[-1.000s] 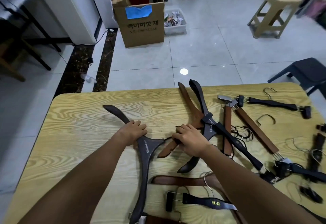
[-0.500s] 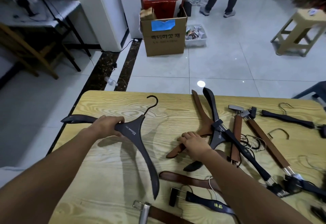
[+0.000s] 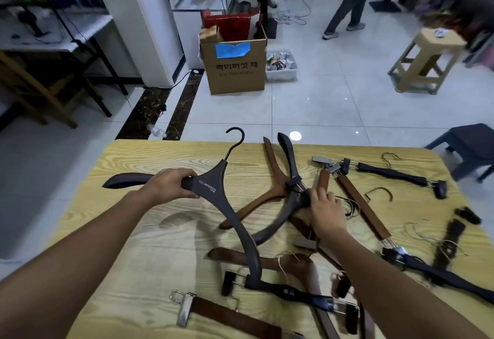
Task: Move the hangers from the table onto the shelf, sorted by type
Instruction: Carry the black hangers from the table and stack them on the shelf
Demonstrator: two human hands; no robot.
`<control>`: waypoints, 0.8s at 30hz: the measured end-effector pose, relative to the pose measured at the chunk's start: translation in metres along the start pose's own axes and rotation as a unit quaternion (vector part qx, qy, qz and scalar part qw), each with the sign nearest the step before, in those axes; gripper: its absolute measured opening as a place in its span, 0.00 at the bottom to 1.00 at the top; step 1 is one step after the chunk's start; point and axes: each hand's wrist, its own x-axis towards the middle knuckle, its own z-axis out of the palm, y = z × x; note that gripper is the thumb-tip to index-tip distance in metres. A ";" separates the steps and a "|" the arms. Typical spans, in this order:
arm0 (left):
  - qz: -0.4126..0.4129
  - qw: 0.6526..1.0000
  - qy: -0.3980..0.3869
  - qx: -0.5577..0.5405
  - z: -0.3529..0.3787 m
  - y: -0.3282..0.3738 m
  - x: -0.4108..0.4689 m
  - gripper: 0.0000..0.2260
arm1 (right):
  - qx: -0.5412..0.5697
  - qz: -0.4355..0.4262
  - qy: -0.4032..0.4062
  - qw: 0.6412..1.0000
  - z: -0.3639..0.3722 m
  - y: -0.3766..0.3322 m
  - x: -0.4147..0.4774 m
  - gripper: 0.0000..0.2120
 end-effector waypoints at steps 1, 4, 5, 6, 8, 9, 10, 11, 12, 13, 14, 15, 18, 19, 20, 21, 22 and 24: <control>0.001 1.000 0.000 -0.005 0.004 0.007 0.000 0.18 | 0.000 0.023 -0.017 1.000 0.003 0.009 -0.004 0.24; 0.000 1.000 -0.001 -0.012 0.017 0.026 -0.001 0.19 | 0.028 0.047 -0.072 0.996 0.009 0.028 -0.013 0.22; 0.001 1.000 -0.002 -0.009 0.021 0.033 -0.001 0.19 | 0.034 0.043 -0.084 0.995 0.010 0.031 -0.014 0.22; 0.002 1.000 -0.004 -0.005 0.025 0.039 -0.001 0.19 | 0.037 0.038 -0.092 0.994 0.009 0.033 -0.014 0.22; 0.005 1.000 -0.010 0.001 0.030 0.051 -0.001 0.19 | 0.046 0.031 -0.096 0.994 0.010 0.035 -0.013 0.21; 0.004 1.000 -0.014 0.003 0.033 0.055 -0.001 0.19 | 0.051 0.029 -0.096 0.994 0.010 0.037 -0.012 0.20; 0.002 1.000 -0.016 0.004 0.034 0.060 -0.001 0.19 | 0.053 0.028 -0.095 0.994 0.010 0.038 -0.013 0.19; 0.001 1.000 -0.016 0.005 0.036 0.064 -0.002 0.19 | 0.053 0.028 -0.093 0.994 0.010 0.041 -0.014 0.19; 0.001 1.000 -0.015 0.005 0.036 0.068 -0.002 0.19 | 0.052 0.029 -0.087 0.994 0.011 0.043 -0.014 0.20; 0.003 1.000 -0.012 0.005 0.037 0.072 -0.002 0.19 | 0.050 0.031 -0.079 0.995 0.011 0.046 -0.015 0.21; 0.004 1.000 -0.010 0.007 0.037 0.076 -0.002 0.19 | 0.047 0.033 -0.072 0.996 0.010 0.049 -0.016 0.22; 0.003 1.000 -0.007 0.010 0.037 0.081 -0.002 0.19 | 0.044 0.033 -0.064 0.996 0.009 0.052 -0.017 0.22; 0.002 1.000 0.003 0.027 0.038 0.095 -0.003 0.19 | 0.040 0.047 -0.049 0.997 0.007 0.064 -0.019 0.23; 0.003 0.999 0.005 0.031 0.038 0.099 -0.004 0.19 | 0.044 0.057 -0.045 0.996 0.005 0.068 -0.020 0.24; 0.004 0.999 0.007 0.034 0.039 0.102 -0.004 0.18 | 0.051 0.069 -0.042 0.995 0.004 0.073 -0.020 0.24; 0.003 0.999 0.008 0.036 0.039 0.105 -0.004 0.18 | 0.056 0.083 -0.039 0.994 0.003 0.079 -0.021 0.24; 0.002 0.999 0.008 0.037 0.040 0.107 -0.004 0.18 | 0.059 0.099 -0.036 0.993 0.002 0.084 -0.021 0.22; 0.000 0.999 0.006 0.041 0.041 0.111 -0.005 0.19 | 0.069 0.132 -0.034 0.988 0.001 0.094 -0.021 0.17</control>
